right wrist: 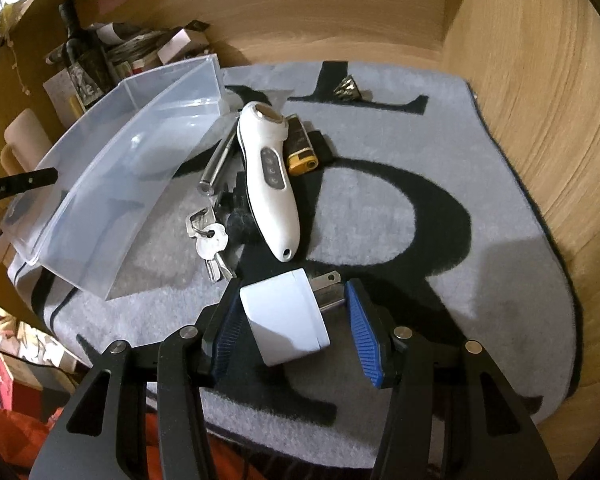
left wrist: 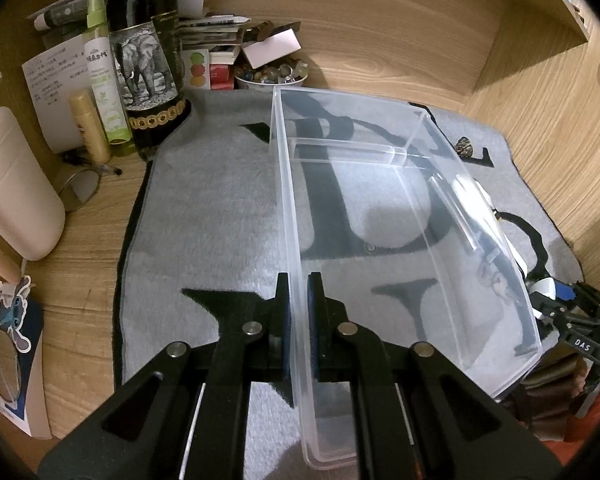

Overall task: Organize rigid objects
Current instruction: 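Grasp the white plug adapter with the right tool and lift it, then carry the plug over the box and open the right tool to drop it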

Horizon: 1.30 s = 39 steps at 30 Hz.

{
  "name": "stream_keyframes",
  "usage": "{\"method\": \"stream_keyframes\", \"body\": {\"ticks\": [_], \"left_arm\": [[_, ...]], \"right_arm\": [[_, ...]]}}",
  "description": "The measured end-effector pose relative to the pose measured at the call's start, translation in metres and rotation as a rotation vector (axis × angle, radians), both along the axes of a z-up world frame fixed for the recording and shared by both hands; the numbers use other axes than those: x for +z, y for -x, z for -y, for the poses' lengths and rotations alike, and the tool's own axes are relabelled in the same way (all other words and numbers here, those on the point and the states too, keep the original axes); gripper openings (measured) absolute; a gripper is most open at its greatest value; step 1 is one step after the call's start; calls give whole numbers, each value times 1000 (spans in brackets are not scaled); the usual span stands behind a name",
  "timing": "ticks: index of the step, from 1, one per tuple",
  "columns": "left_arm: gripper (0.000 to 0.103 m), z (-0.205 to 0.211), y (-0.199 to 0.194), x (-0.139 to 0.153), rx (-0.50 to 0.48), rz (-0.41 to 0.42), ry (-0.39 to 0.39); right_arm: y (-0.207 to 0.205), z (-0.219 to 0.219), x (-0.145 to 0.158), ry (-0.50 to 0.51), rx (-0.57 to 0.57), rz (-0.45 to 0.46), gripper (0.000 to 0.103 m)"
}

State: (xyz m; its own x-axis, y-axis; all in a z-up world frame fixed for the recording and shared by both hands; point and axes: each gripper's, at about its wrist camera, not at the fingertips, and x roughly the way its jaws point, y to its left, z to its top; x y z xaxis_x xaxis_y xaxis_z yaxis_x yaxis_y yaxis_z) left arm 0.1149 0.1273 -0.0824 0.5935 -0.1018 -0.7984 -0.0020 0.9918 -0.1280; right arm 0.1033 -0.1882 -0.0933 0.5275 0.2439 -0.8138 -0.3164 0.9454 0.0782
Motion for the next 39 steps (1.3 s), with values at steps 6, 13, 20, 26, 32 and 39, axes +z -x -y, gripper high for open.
{"method": "stream_keyframes", "body": {"ticks": [6, 13, 20, 26, 32, 39], "left_arm": [[7, 0, 1, 0, 1, 7, 2], [7, -1, 1, 0, -2, 14, 7], [7, -2, 2, 0, -10, 21, 10], [7, -2, 2, 0, -17, 29, 9], [8, -2, 3, 0, -24, 35, 9], [8, -3, 4, 0, -31, 43, 21]], "right_arm": [[0, -3, 19, 7, 1, 77, 47], [-11, -25, 44, 3, 33, 175, 47], [-25, -59, 79, -31, 94, 282, 47], [-37, -89, 97, -61, 171, 326, 47], [-49, -128, 99, -60, 270, 318, 47], [-71, -166, 84, -23, 350, 255, 47]]}}
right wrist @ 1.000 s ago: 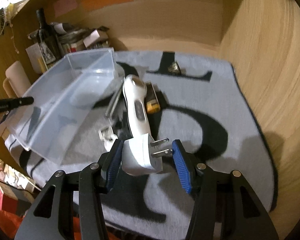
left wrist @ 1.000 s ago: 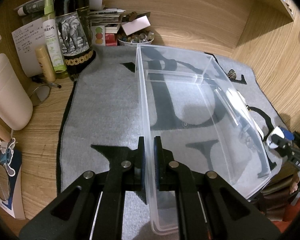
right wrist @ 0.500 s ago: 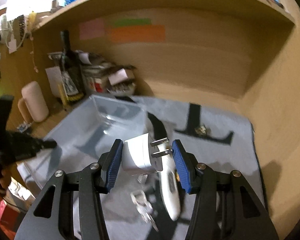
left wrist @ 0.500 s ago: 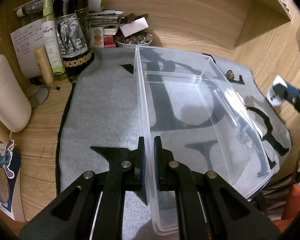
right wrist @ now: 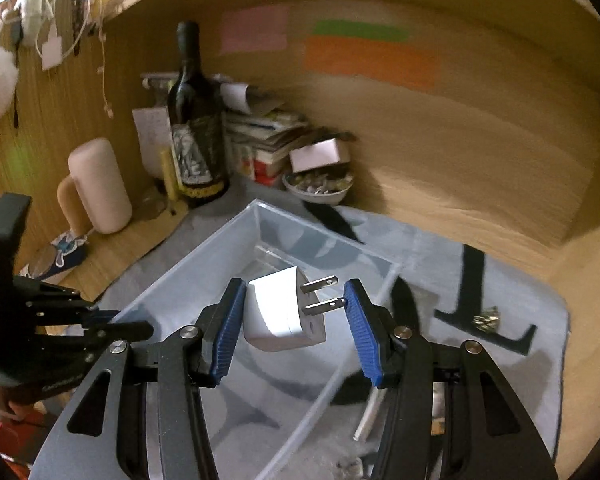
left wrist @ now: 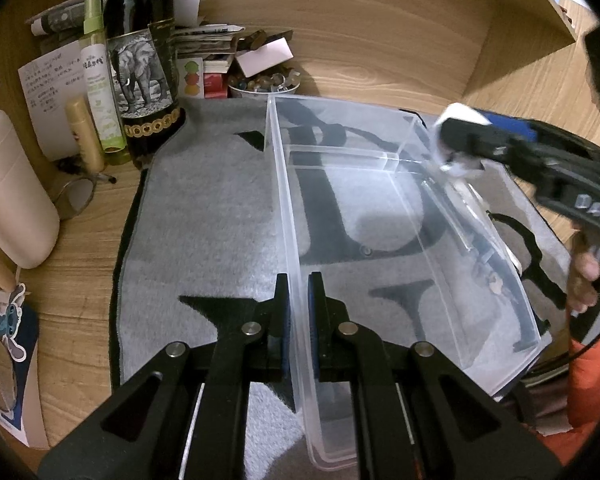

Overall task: Organize rigid objects
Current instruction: 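Carry the plug over the box and open the right tool to drop it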

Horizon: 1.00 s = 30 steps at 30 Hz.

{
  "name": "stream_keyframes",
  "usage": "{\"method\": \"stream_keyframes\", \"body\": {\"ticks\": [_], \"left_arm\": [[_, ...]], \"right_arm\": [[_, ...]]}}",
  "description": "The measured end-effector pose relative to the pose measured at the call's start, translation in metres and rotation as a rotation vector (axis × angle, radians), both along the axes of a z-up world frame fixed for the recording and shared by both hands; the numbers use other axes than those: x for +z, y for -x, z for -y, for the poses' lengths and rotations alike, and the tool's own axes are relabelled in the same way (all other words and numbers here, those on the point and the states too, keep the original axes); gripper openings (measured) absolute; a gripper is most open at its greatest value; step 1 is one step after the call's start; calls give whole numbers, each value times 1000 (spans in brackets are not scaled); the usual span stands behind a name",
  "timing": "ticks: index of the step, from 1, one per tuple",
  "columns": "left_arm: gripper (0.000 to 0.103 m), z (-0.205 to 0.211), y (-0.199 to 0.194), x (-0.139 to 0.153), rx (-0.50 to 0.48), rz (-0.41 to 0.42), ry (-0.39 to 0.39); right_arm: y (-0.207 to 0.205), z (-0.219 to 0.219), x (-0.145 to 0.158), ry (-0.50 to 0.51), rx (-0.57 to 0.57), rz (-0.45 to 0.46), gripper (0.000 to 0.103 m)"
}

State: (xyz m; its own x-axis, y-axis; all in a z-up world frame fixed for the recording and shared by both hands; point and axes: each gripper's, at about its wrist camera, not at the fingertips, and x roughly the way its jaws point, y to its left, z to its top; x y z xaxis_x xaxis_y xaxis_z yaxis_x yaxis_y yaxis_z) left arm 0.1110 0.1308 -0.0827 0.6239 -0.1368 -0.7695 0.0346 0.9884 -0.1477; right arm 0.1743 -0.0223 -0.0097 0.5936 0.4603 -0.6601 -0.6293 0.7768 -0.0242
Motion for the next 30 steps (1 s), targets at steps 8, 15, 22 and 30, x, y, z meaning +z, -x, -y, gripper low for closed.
{"method": "stream_keyframes", "body": {"ticks": [8, 15, 22, 30], "left_arm": [[9, -1, 0, 0, -11, 8, 13], [9, -2, 0, 0, -21, 12, 13], [9, -1, 1, 0, -22, 15, 12], [9, 1, 1, 0, -20, 14, 9]], "right_arm": [[-21, -31, -28, 101, 58, -100, 47], [-30, -44, -41, 156, 106, -167, 47], [-35, -50, -50, 200, 117, -203, 47], [-34, -47, -44, 194, 111, -171, 49]]}}
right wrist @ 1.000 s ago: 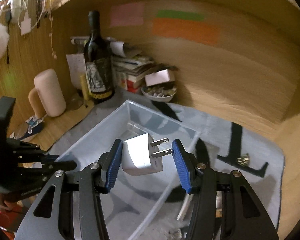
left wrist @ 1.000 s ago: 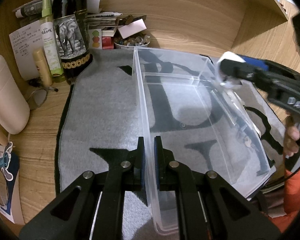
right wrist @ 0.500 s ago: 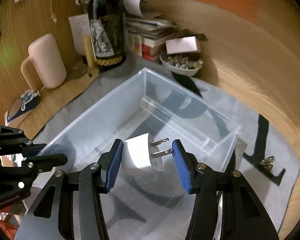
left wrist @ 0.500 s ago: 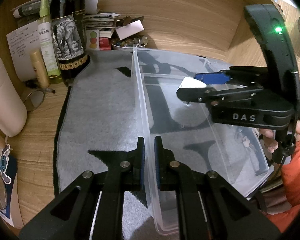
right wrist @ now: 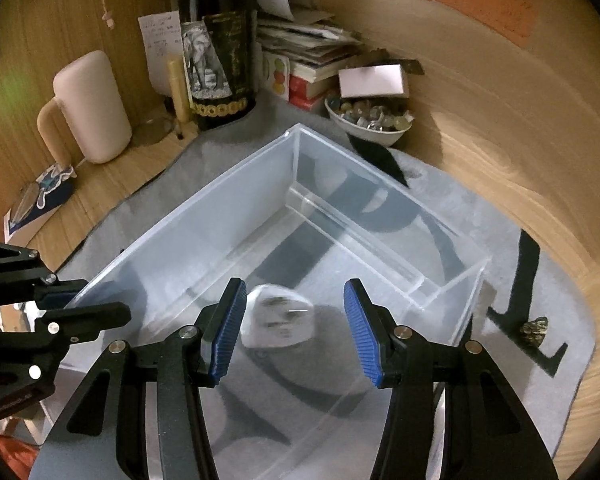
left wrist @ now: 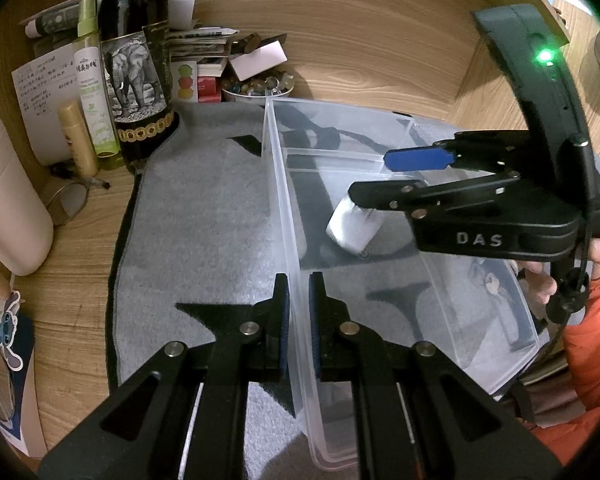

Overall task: Organize rigid objects
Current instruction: 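Carry the plug over the box and open the right tool to drop it, then reach the right tool to the white facial device and grasp it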

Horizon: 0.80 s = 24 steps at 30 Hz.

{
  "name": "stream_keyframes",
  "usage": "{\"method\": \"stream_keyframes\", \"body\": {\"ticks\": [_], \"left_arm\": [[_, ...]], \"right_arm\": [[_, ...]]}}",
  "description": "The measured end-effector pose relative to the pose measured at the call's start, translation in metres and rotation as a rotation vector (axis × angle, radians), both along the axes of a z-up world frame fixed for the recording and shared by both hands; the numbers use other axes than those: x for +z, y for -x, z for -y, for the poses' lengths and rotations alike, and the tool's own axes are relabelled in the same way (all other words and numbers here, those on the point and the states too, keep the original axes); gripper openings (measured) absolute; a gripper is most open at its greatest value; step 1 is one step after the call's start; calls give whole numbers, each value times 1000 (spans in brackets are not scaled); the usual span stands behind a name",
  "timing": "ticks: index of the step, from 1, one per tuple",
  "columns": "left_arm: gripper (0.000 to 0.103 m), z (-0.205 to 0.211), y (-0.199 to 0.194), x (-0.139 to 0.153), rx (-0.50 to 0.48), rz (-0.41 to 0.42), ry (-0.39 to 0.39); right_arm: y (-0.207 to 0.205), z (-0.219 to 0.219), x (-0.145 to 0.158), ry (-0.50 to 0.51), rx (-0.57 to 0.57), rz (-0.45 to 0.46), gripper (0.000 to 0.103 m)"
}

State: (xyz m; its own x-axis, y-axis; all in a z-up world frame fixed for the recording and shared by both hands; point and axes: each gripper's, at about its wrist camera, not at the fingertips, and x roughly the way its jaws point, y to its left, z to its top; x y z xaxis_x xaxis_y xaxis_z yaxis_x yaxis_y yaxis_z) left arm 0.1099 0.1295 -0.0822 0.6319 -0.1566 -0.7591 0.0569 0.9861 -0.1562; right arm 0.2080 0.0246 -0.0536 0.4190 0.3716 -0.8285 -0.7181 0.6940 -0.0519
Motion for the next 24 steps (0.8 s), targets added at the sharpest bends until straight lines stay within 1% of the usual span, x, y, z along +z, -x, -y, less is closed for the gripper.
{"method": "stream_keyframes", "body": {"ticks": [4, 9, 15, 19, 24], "left_arm": [[9, 1, -1, 1, 3, 0, -5], [9, 3, -1, 1, 9, -3, -11], [9, 4, 1, 6, 20, 10, -27], [9, 5, 2, 7, 24, 8, -38], [7, 4, 1, 4, 34, -6, -37]], "right_arm": [[3, 10, 9, -32, -16, 26, 58], [13, 26, 25, -64, -43, 89, 70], [28, 53, 44, -104, -101, 157, 75], [38, 81, 55, -115, -160, 217, 76], [48, 114, 57, -110, -241, 245, 79]]}}
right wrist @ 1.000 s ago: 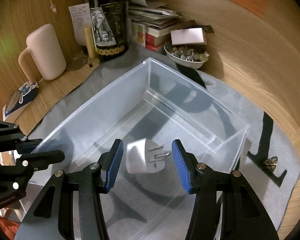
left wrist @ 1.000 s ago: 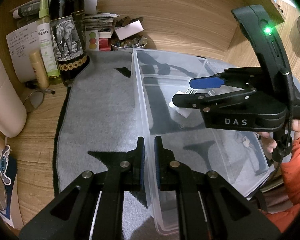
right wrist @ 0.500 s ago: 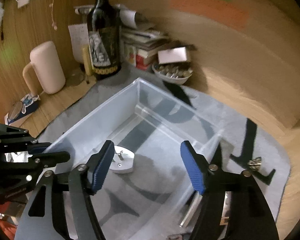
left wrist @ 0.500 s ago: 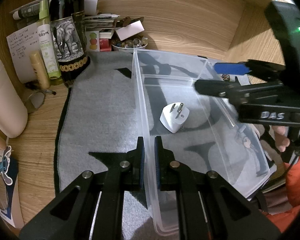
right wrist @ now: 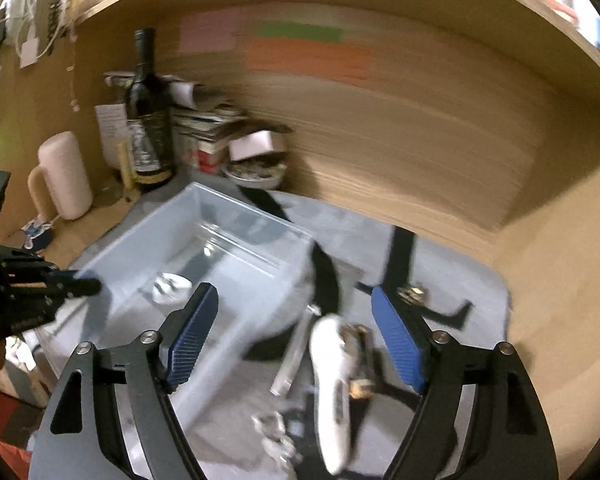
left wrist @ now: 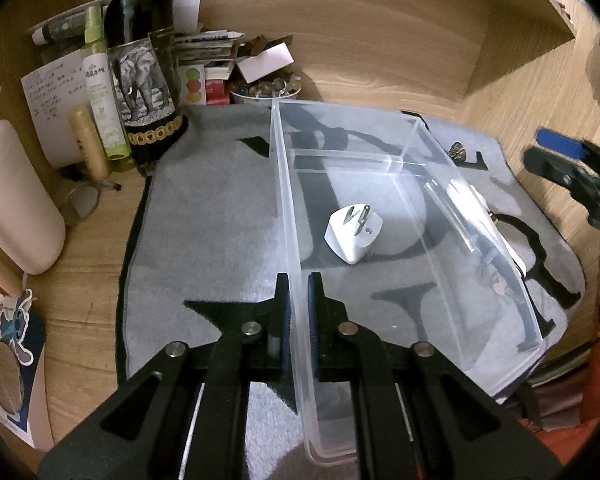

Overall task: Organize rigid objects
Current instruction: 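Reach the right tool to the white facial device and grasp it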

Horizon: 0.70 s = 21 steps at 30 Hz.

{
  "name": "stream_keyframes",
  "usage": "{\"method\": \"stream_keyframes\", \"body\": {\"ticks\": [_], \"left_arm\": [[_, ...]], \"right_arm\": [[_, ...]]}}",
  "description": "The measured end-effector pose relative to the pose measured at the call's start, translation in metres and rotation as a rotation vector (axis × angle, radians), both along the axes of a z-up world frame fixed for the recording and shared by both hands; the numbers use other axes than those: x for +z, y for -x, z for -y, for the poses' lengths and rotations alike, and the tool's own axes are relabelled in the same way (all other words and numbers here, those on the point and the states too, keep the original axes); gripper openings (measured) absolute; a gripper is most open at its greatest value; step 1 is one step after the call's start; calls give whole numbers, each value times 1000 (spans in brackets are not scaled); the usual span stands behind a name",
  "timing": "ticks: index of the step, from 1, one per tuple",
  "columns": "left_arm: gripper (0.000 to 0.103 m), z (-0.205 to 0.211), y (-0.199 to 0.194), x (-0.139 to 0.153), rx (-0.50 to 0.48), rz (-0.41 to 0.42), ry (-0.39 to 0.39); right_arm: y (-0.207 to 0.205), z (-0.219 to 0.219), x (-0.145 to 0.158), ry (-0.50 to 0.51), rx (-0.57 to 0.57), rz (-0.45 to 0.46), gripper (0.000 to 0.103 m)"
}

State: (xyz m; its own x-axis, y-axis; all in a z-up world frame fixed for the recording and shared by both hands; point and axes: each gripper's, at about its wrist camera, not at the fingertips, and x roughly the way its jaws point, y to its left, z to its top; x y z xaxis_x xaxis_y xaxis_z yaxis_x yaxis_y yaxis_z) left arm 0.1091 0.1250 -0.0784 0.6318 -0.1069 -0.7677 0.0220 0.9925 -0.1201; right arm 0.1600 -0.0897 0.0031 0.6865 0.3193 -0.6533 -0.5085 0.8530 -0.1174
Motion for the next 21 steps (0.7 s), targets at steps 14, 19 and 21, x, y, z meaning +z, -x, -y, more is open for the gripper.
{"method": "stream_keyframes", "body": {"ticks": [14, 19, 21], "left_arm": [[6, 3, 1, -3, 38, -22, -12], [6, 4, 0, -4, 49, -28, -19], [6, 4, 0, -4, 52, -29, -21]], "right_arm": [[-4, 61, -69, 33, -146, -147, 78], [-12, 63, -95, 14, -127, -245, 57], [-14, 63, -99, -16, -115, -268, 53]]}}
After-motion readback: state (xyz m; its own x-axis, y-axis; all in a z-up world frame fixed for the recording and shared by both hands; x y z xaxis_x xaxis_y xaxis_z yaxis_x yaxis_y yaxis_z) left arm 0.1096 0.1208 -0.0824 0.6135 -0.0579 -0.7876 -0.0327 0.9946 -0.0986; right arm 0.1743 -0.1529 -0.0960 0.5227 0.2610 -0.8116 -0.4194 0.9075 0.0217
